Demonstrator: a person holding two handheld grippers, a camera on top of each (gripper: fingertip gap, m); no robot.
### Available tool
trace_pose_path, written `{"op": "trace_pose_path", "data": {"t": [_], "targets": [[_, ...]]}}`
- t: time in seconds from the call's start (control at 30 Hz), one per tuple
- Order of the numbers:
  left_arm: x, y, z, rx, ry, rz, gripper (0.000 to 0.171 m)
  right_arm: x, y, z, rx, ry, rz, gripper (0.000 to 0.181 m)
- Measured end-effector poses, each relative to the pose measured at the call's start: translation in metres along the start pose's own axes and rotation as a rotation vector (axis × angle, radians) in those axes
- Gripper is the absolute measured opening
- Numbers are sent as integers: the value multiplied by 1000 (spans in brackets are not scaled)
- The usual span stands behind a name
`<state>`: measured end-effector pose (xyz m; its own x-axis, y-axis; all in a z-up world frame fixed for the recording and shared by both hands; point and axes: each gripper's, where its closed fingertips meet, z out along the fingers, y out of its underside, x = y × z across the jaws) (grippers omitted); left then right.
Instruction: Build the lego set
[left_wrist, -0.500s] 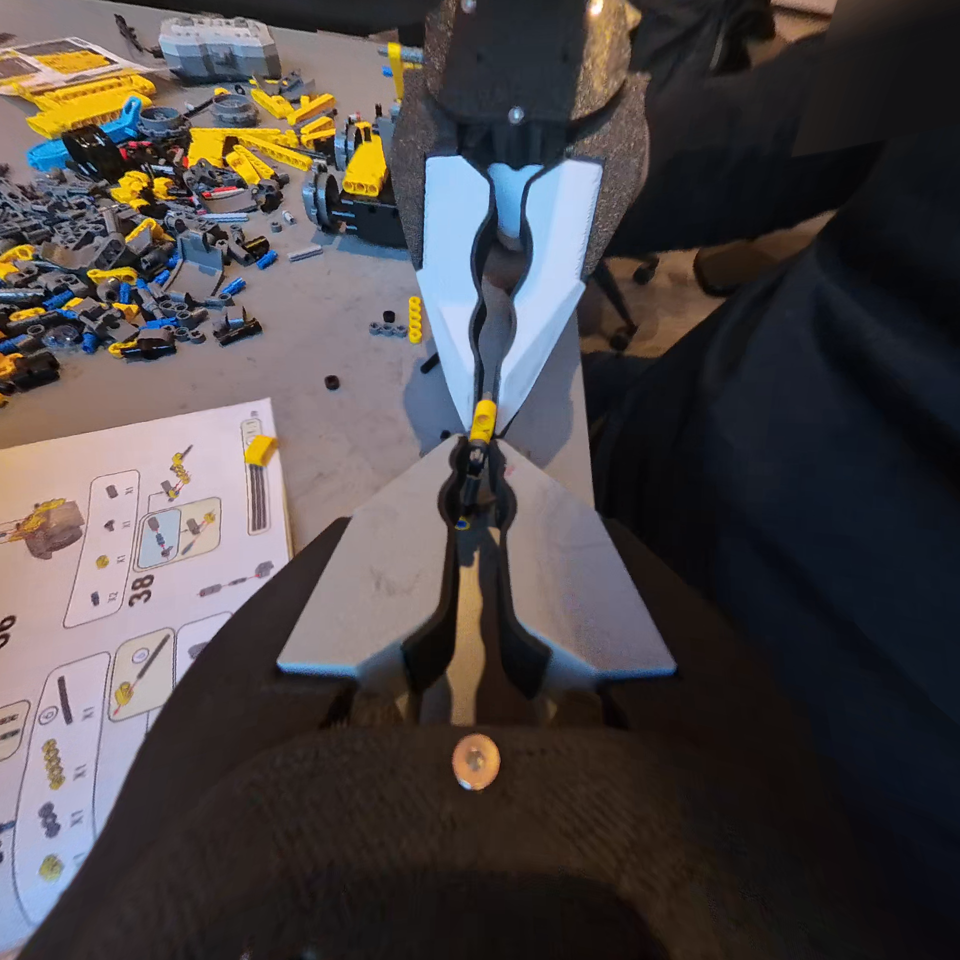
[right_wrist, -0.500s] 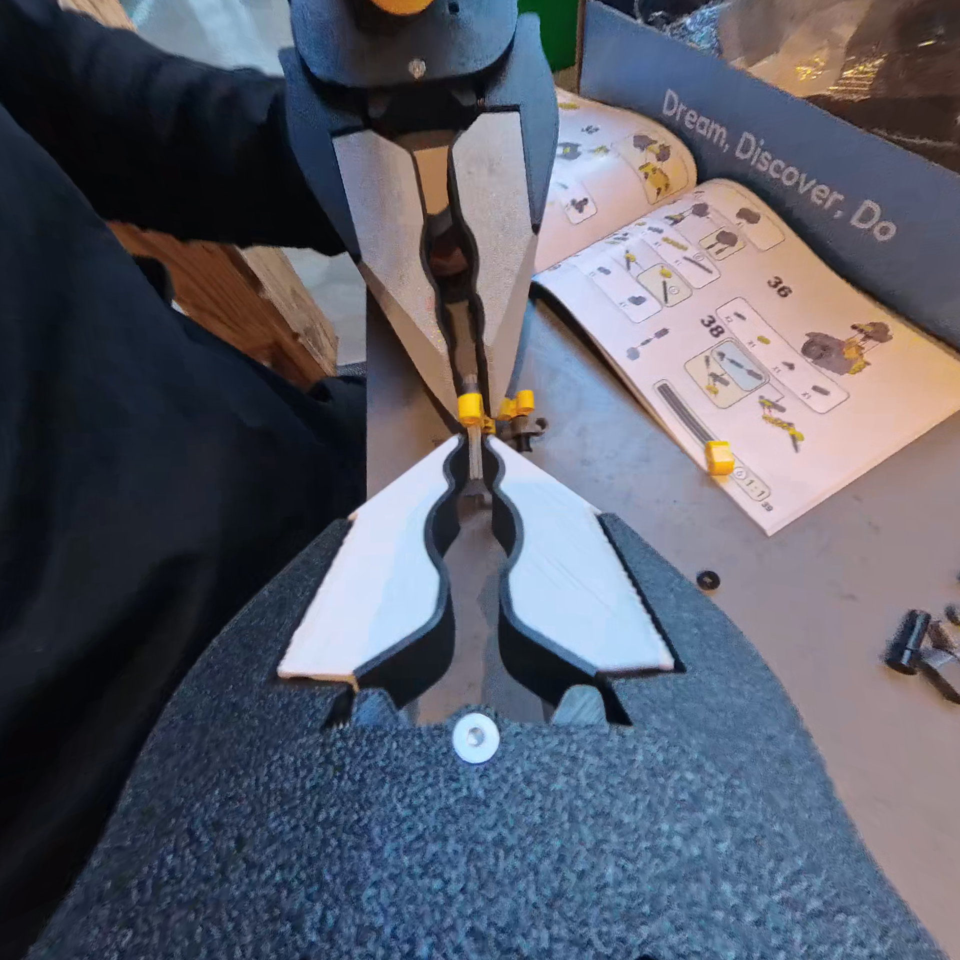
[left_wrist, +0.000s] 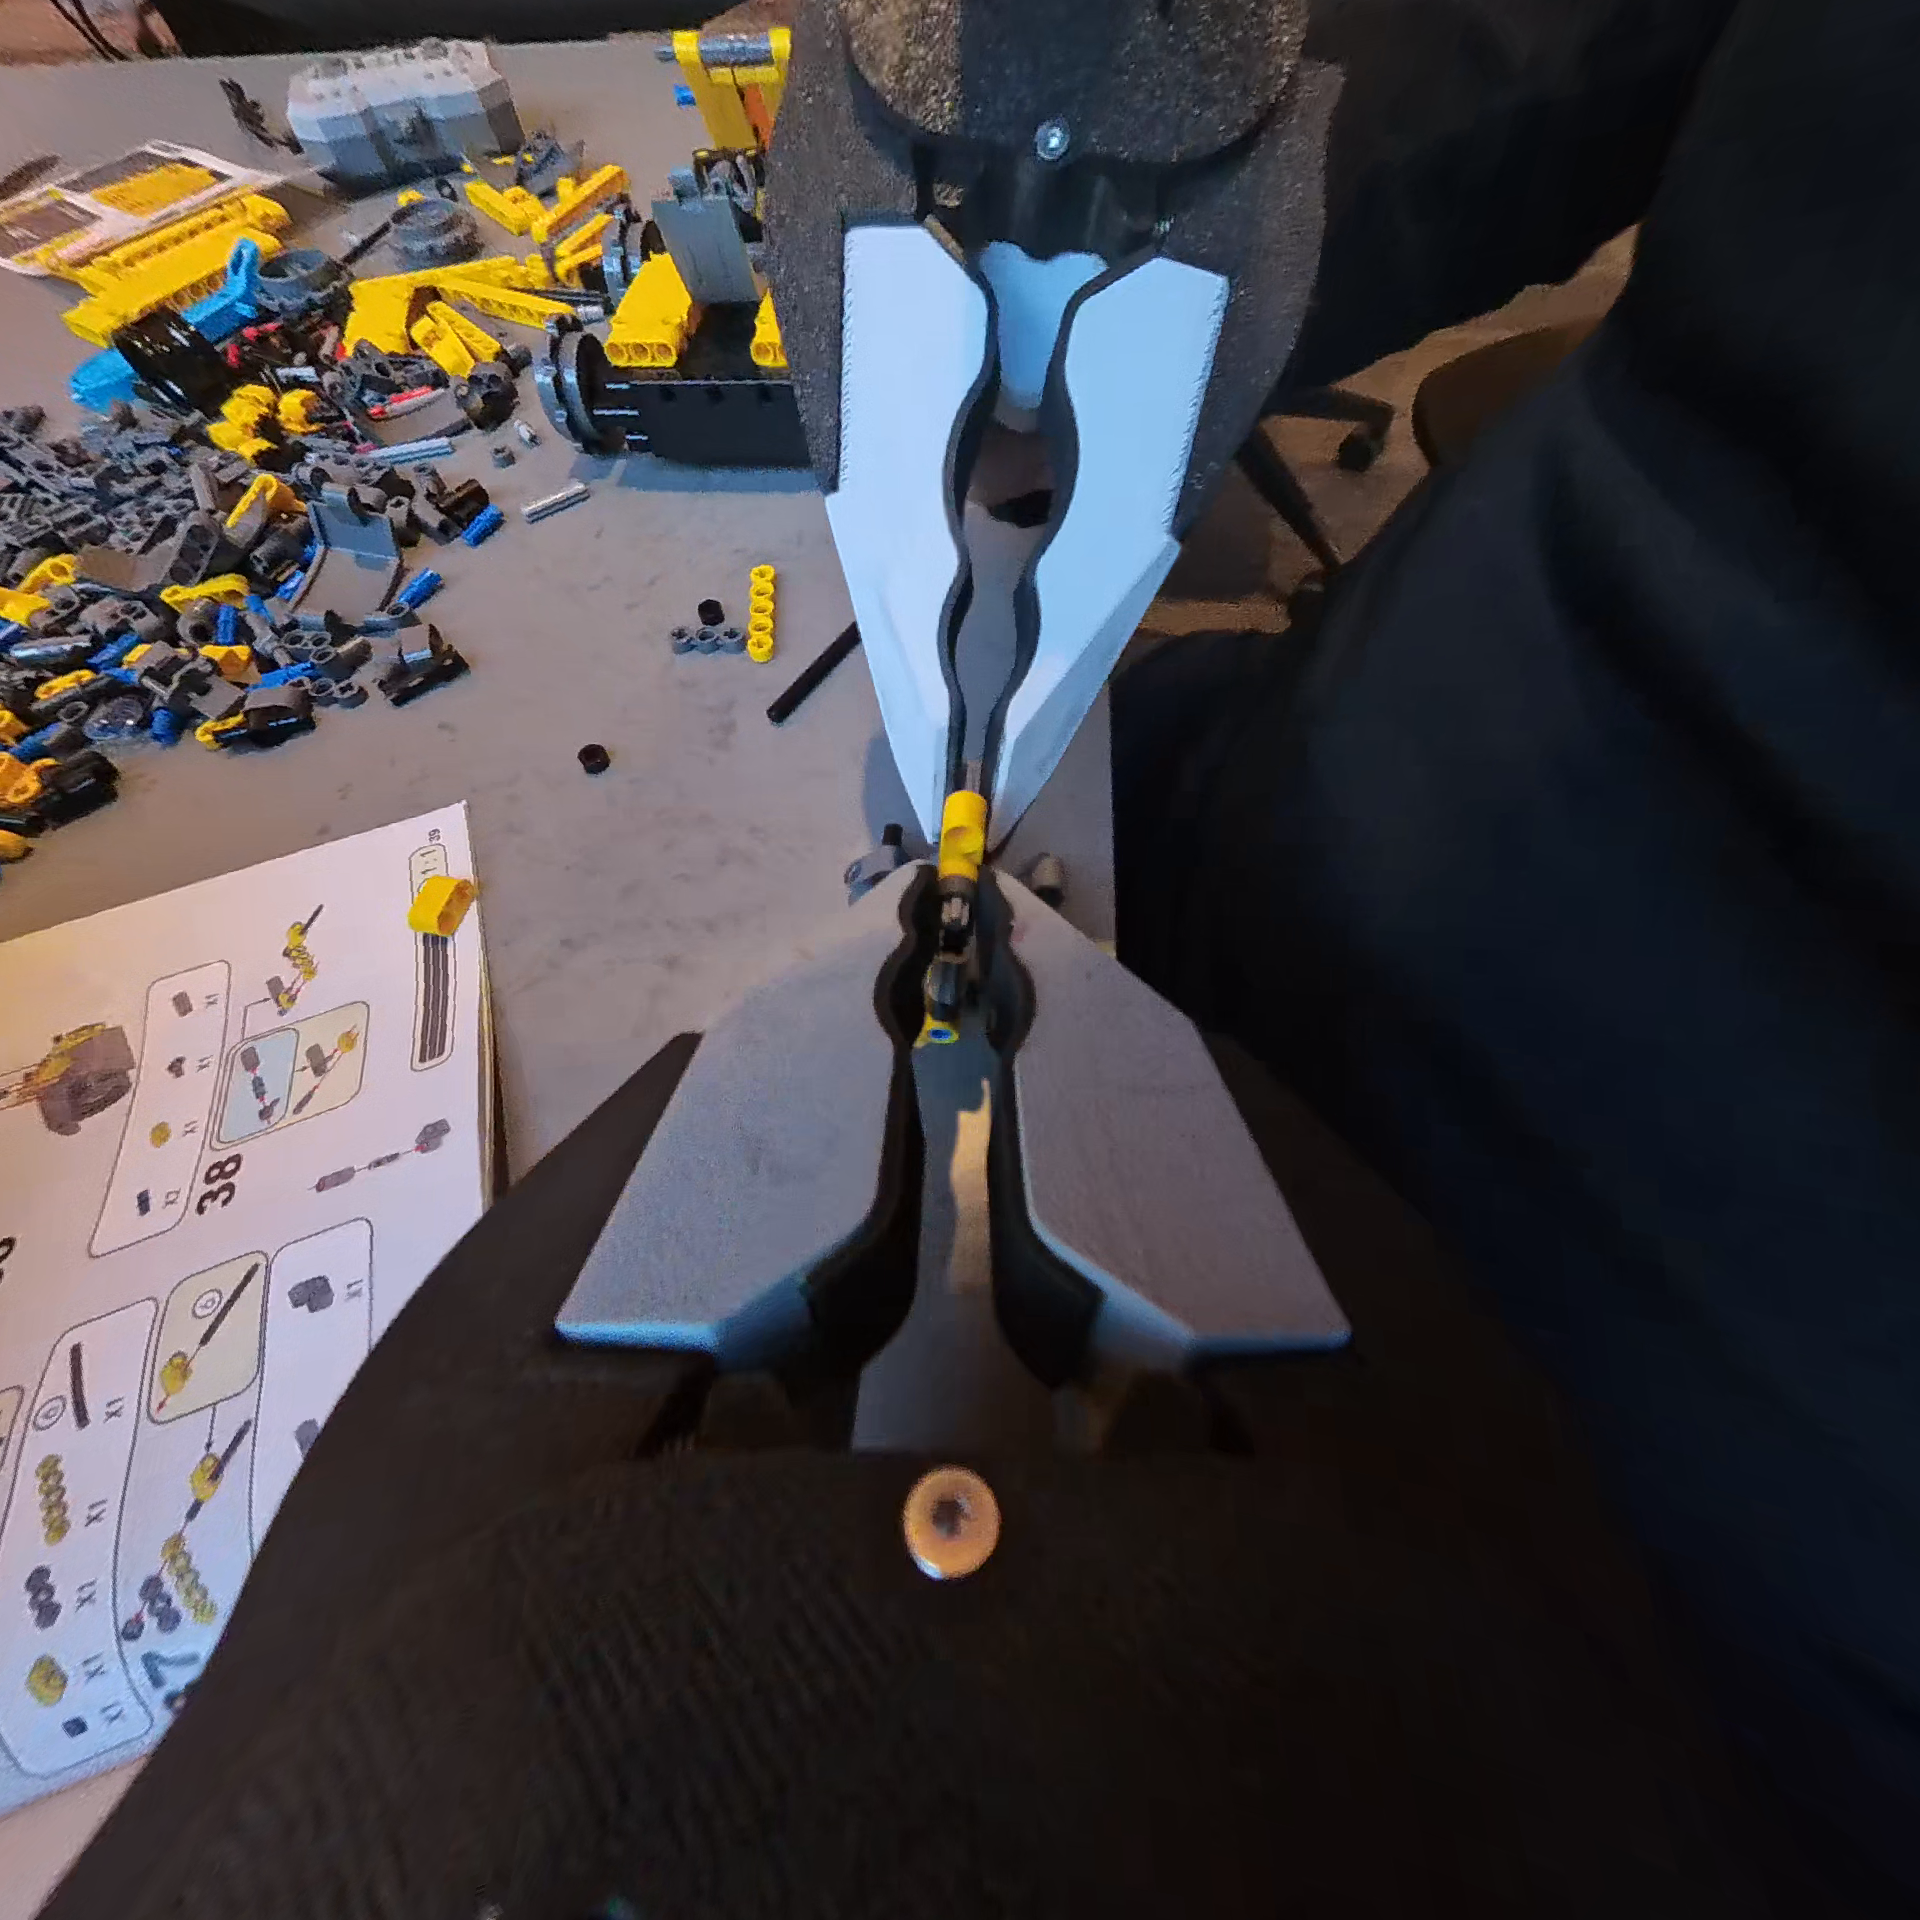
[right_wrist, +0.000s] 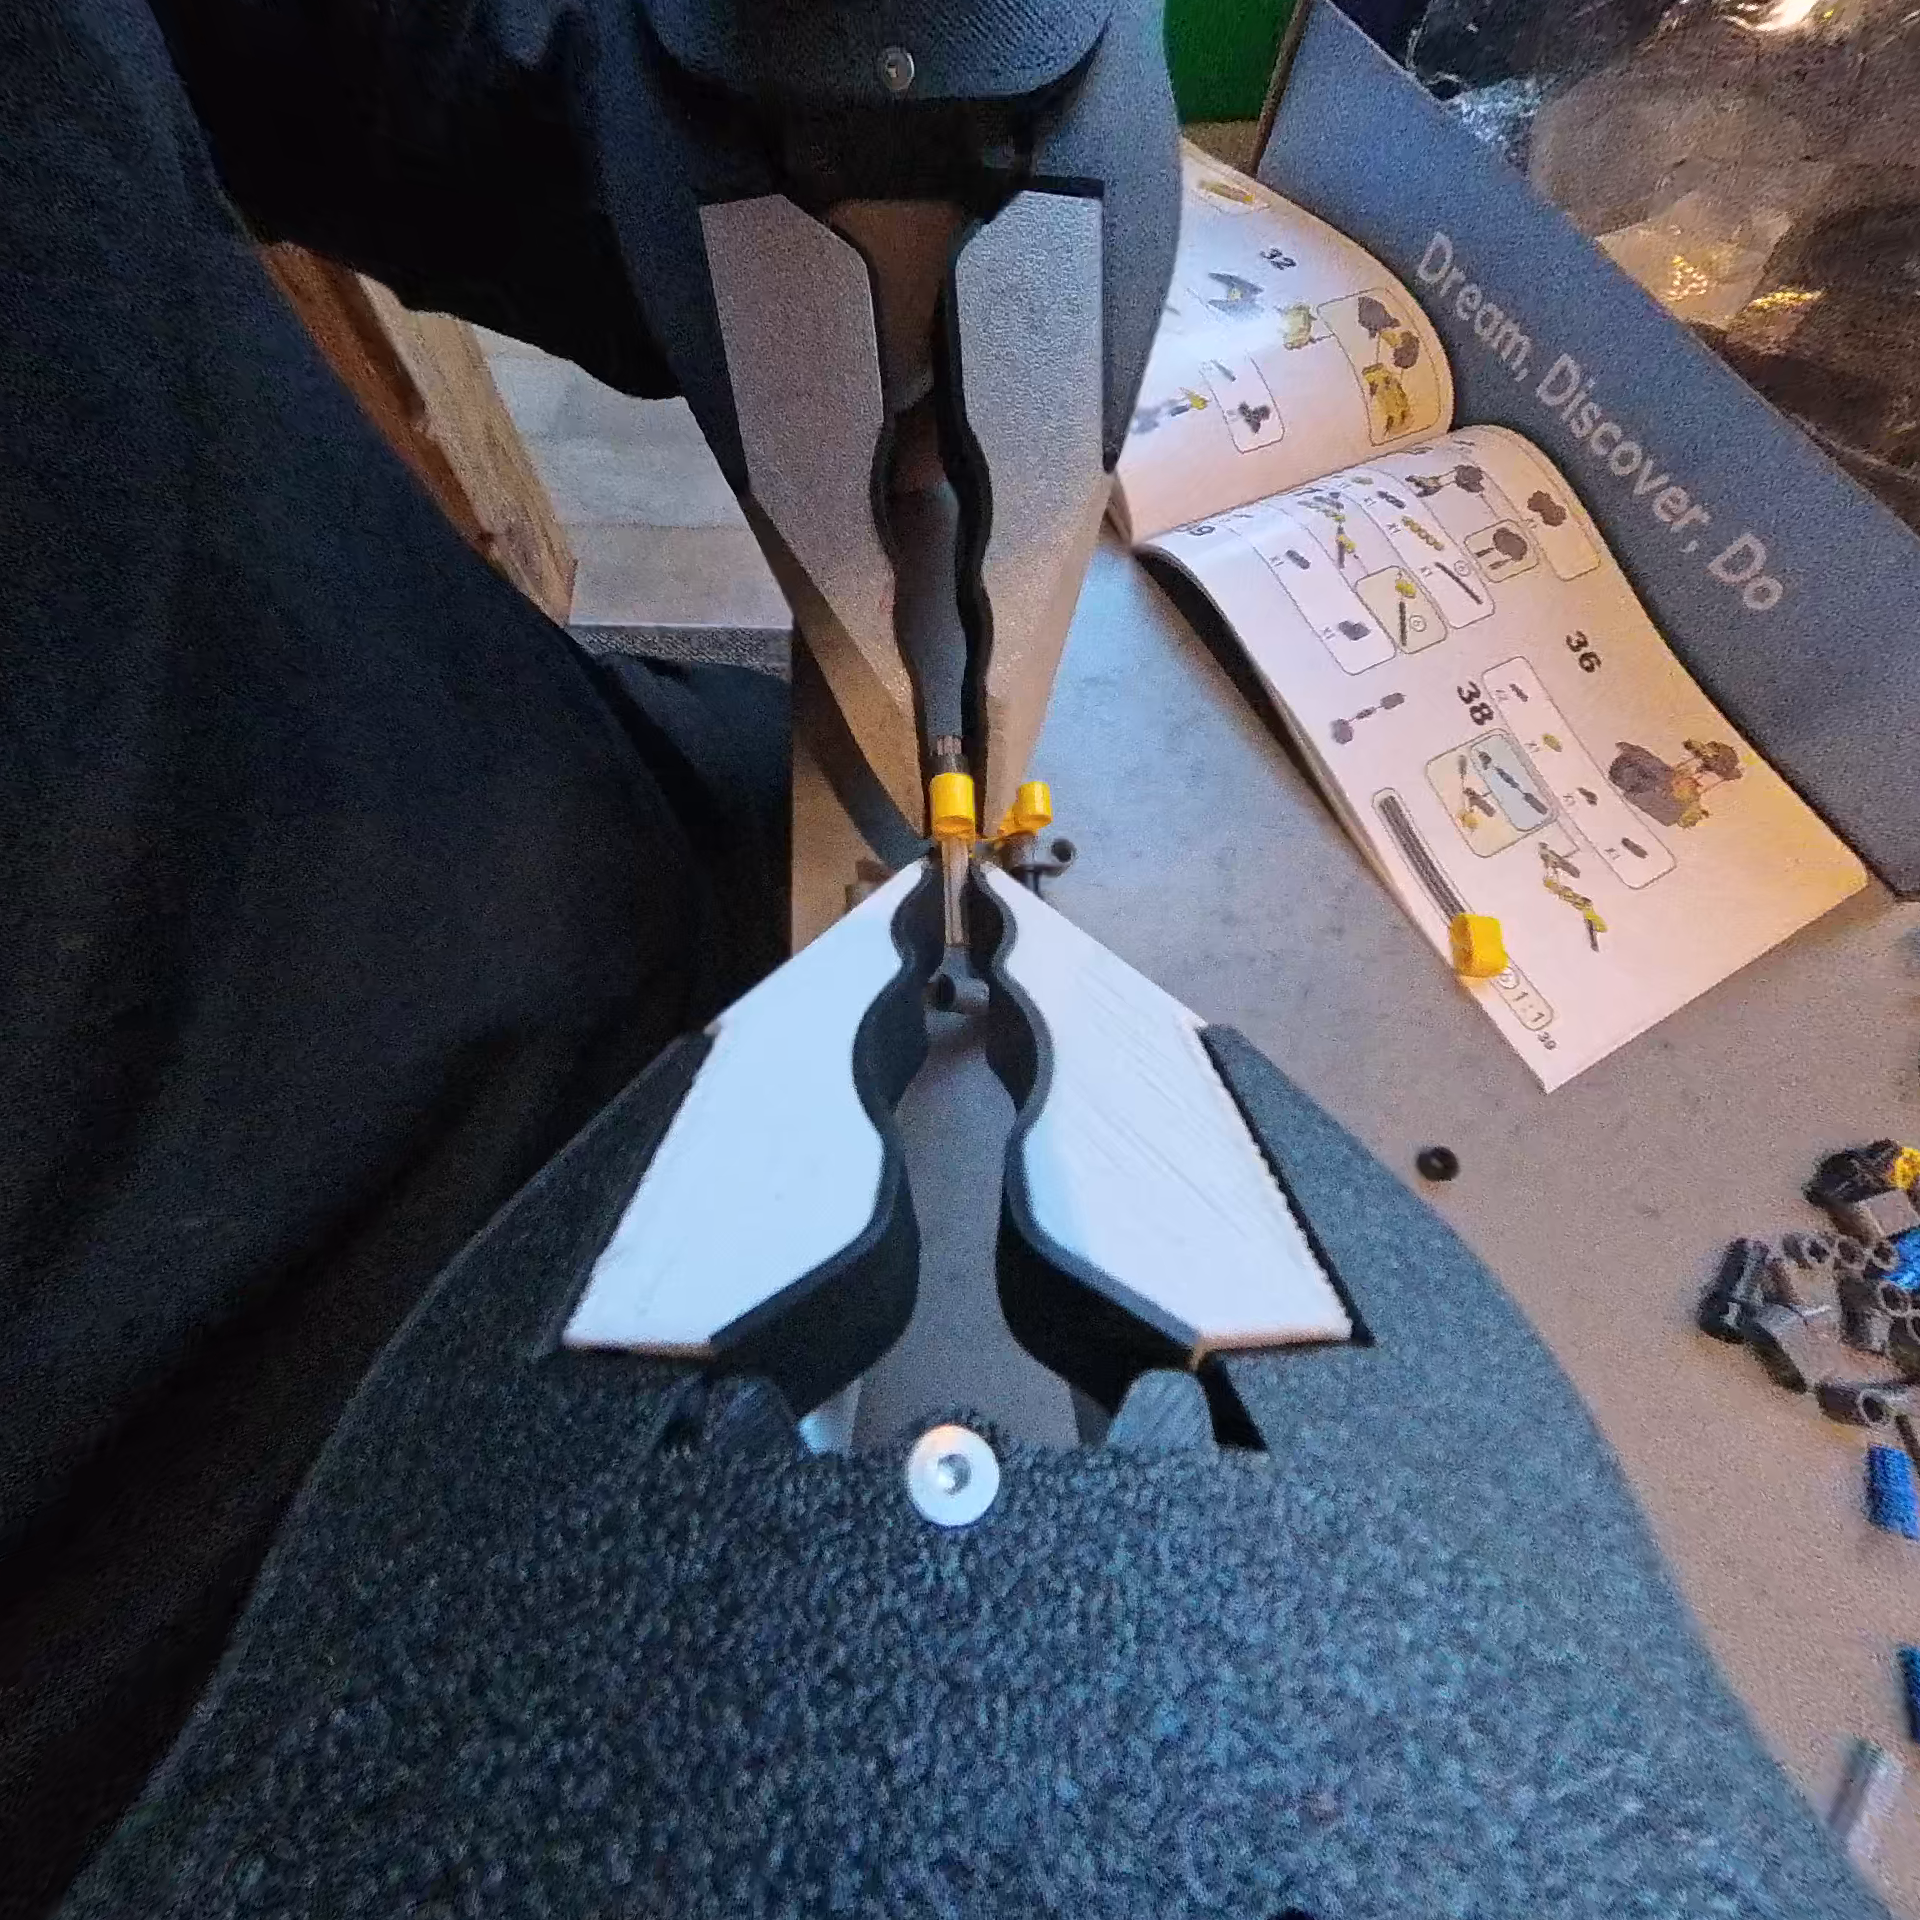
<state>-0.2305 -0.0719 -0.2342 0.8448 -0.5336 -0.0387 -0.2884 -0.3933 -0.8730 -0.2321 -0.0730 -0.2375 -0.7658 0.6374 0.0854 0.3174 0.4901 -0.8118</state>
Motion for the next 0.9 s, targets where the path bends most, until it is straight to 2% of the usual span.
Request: {"op": "trace_pose_path", "data": {"t": [0.9], "targets": [[13,-1,-5,-2,-18,107,5,-12,-1,-2,59,-9,-71,3]]}}
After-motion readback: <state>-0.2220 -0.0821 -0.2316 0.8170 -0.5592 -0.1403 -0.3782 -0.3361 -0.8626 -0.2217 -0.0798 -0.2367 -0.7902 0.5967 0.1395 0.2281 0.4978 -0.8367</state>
